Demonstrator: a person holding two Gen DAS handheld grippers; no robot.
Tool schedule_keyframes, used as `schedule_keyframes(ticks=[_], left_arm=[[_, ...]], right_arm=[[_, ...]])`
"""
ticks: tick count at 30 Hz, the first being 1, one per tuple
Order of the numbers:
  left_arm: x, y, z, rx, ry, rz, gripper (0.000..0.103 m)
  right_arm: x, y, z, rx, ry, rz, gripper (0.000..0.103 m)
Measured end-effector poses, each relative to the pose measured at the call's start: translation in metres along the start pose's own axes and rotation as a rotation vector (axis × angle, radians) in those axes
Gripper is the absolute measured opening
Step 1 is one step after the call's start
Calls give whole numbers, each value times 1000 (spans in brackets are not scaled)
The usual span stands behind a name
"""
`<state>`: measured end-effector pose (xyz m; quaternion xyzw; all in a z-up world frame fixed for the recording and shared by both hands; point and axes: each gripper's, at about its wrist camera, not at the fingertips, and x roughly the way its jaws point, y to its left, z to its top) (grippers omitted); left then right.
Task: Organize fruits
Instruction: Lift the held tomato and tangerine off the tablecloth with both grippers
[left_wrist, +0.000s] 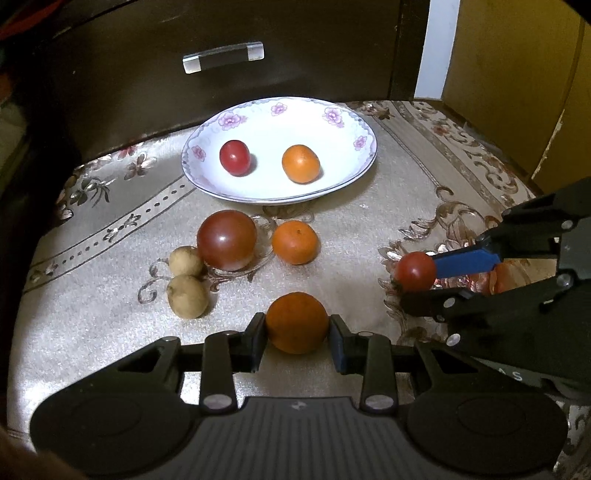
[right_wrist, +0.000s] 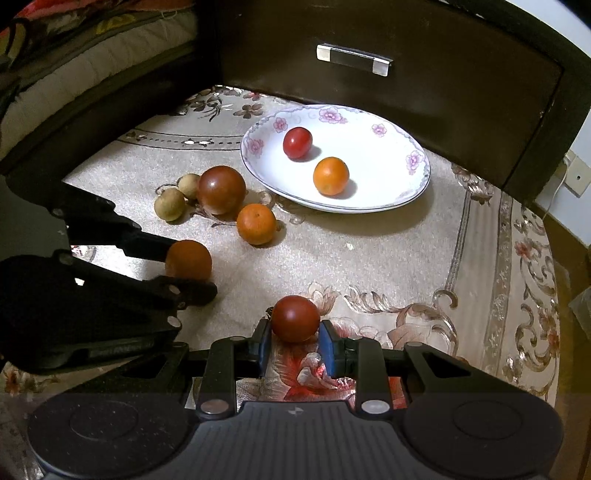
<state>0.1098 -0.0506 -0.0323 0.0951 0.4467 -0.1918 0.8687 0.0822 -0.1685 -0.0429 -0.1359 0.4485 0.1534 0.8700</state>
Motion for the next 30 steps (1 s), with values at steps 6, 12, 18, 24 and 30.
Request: schedule_keyframes(ticks=[6, 12, 18, 24, 30], left_arm=[[-1, -1, -1, 4, -7, 5, 41], [-1, 0, -1, -3, -8, 1, 41], [-2, 0, 0, -5, -11, -3, 40], [-4, 0, 1, -10, -19, -10, 40], [-6, 2, 5, -19, -26, -5, 40]], right_arm=[[2, -1, -1, -1, 5, -5, 26], [2, 0, -1, -8, 1, -9, 25], [2, 0, -1, -9, 1, -9, 25], [2, 0, 0, -10, 0, -5, 25], [-1, 2, 2, -16, -7, -5, 25]])
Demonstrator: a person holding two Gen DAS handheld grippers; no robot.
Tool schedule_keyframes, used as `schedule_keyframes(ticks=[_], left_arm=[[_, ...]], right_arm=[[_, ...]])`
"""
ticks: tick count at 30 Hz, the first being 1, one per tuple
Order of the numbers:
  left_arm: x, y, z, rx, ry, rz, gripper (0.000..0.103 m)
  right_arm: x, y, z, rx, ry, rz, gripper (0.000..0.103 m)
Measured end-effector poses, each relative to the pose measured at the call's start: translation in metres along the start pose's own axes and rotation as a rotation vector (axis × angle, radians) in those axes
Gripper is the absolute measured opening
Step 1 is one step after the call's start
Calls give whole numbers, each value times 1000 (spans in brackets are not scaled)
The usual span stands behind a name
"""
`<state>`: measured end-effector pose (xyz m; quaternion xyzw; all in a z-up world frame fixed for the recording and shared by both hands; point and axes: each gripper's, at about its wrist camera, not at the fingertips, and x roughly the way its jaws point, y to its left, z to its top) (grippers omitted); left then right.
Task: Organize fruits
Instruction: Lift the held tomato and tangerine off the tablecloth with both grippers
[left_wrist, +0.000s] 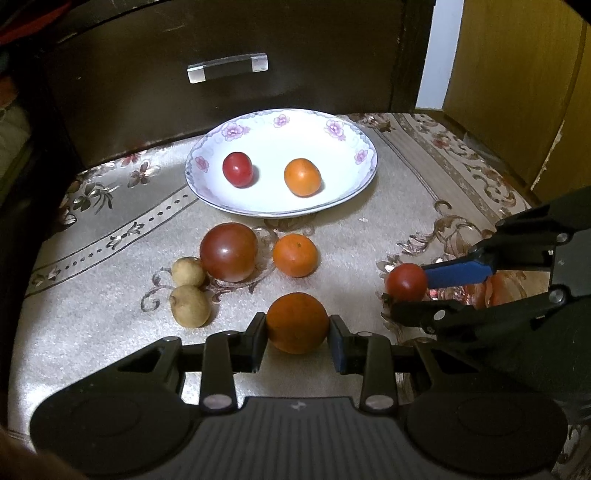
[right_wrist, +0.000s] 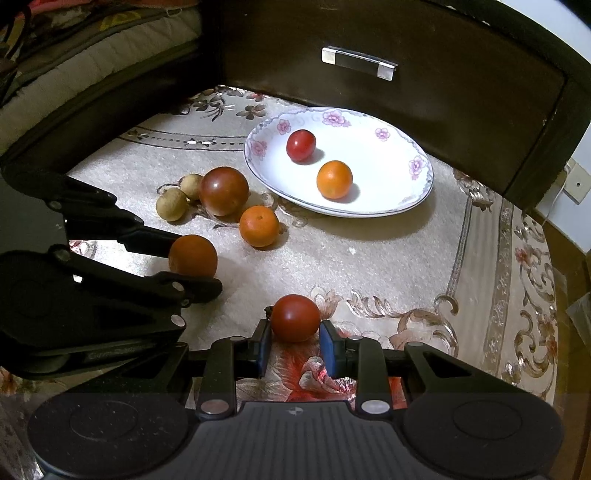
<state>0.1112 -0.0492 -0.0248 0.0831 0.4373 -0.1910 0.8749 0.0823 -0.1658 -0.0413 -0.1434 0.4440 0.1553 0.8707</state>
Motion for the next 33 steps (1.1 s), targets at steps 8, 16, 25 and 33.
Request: schedule_keyframes(ticks=[8, 16, 25, 33], left_arm=[[-2, 1, 3, -5, -9, 7, 40], [-2, 1, 7, -8, -22, 14, 40], [-2, 1, 10, -12, -32, 20, 40], [-2, 3, 16, -17, -43, 29, 39]], right_arm=[[-2, 1, 2, -4, -13, -9, 25], [-2, 1, 3, -2, -23, -16, 25], [-4, 0, 4, 8, -33, -24, 25], [-4, 0, 8, 12, -47, -31, 26]])
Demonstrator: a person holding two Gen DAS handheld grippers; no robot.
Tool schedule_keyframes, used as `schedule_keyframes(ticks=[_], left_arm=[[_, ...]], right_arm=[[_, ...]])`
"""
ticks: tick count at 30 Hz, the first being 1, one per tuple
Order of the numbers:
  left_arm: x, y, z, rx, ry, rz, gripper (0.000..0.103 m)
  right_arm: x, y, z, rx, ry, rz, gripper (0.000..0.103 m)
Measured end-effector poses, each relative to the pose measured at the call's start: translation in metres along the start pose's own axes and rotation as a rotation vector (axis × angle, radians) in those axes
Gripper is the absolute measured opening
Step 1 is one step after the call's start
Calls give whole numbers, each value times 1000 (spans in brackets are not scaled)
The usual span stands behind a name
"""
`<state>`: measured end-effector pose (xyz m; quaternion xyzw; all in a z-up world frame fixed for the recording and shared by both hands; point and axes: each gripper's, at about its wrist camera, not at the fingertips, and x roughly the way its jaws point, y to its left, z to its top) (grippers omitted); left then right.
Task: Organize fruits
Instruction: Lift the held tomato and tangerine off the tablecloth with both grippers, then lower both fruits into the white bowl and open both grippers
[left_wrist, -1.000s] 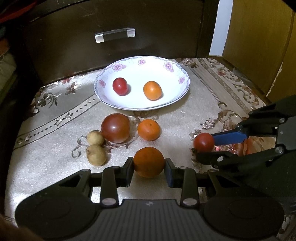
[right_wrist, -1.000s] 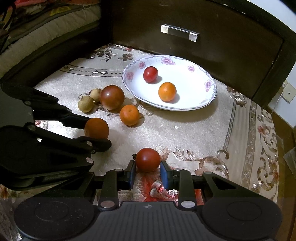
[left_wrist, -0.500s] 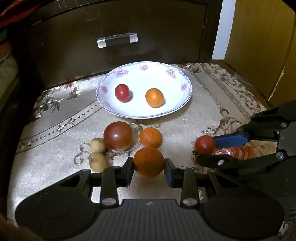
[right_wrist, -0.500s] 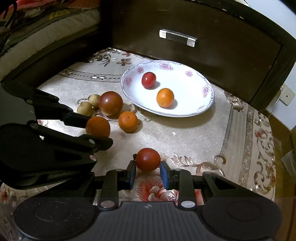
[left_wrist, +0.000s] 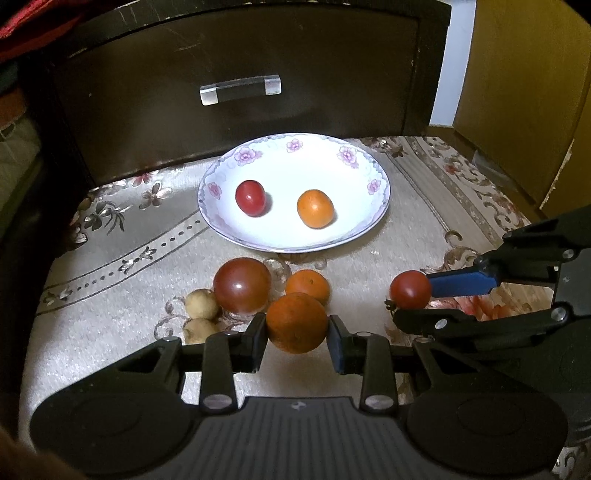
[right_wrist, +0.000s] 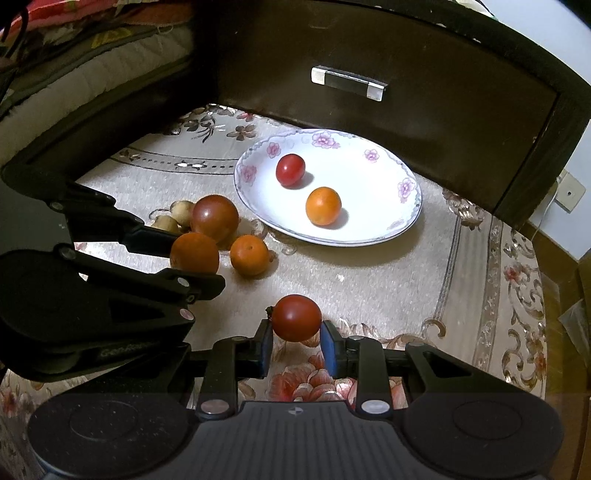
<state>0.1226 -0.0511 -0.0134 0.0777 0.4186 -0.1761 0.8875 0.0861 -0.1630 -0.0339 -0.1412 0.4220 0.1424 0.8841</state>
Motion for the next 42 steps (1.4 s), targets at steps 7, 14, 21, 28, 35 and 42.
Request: schedule_keyframes(ticks=[7, 14, 21, 28, 35, 42], left_arm=[[2, 1, 5, -1, -9, 7, 39], [6, 3, 10, -10, -15, 17, 38], [9, 4, 17, -15, -26, 25, 38], [13, 6, 26, -18, -40, 36, 38], [19, 13, 37, -34, -48, 58, 38], [21, 18, 42, -50, -54, 46, 38]], right_arm=[[1, -3, 2, 12, -13, -9, 26], [5, -5, 6, 17, -19, -13, 26], [8, -8, 11, 30, -24, -22, 26], [11, -12, 18, 44, -33, -33, 26], [19, -16, 28, 66, -43, -30, 26], [24, -20, 33, 97, -65, -17, 27]])
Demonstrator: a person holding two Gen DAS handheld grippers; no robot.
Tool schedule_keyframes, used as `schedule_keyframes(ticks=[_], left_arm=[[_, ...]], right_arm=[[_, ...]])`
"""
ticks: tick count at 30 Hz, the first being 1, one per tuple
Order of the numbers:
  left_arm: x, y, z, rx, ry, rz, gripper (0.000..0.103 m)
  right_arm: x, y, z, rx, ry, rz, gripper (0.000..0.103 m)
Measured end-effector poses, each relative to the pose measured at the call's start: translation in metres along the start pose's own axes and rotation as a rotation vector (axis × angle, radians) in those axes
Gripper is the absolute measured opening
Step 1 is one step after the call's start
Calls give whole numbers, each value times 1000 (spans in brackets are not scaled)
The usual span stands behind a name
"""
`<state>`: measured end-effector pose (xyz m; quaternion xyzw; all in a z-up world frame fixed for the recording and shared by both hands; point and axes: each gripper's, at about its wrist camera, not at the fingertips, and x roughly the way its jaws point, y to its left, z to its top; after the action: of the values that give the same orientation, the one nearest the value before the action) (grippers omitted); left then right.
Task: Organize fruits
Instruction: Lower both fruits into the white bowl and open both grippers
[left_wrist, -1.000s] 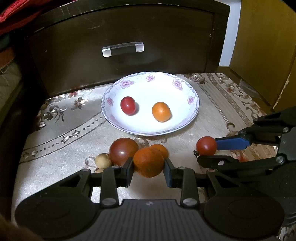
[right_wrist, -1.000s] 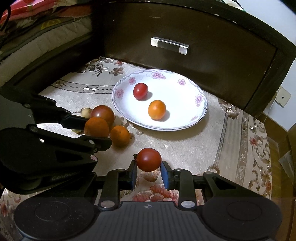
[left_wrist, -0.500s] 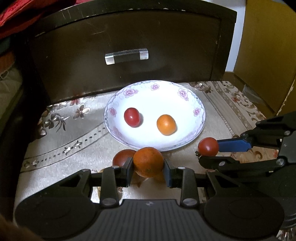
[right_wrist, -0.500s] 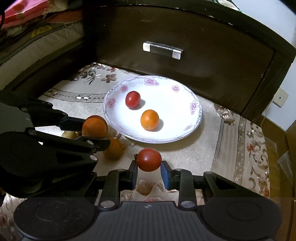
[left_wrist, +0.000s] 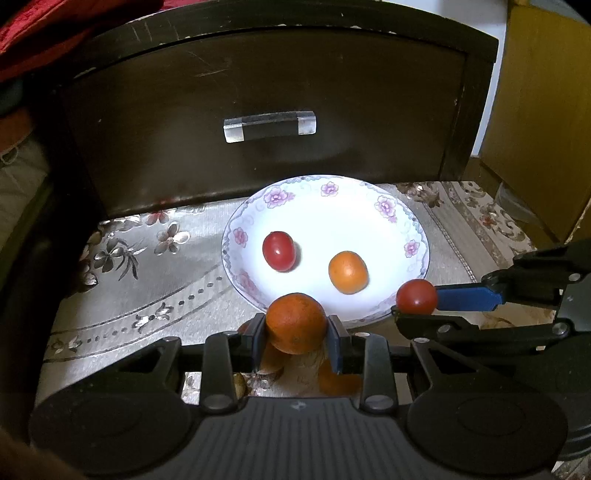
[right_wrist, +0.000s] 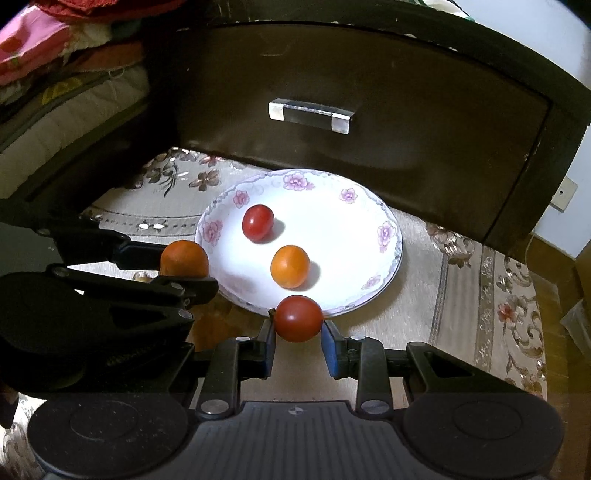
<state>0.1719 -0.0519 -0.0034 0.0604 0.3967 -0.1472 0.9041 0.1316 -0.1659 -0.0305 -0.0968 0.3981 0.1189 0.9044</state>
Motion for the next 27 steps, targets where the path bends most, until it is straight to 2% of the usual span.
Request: schedule_keyframes(ticks=[27], left_arm=[[21, 13, 13, -87, 0, 5, 40]], right_arm=[[21, -15, 13, 4, -81, 56, 25]])
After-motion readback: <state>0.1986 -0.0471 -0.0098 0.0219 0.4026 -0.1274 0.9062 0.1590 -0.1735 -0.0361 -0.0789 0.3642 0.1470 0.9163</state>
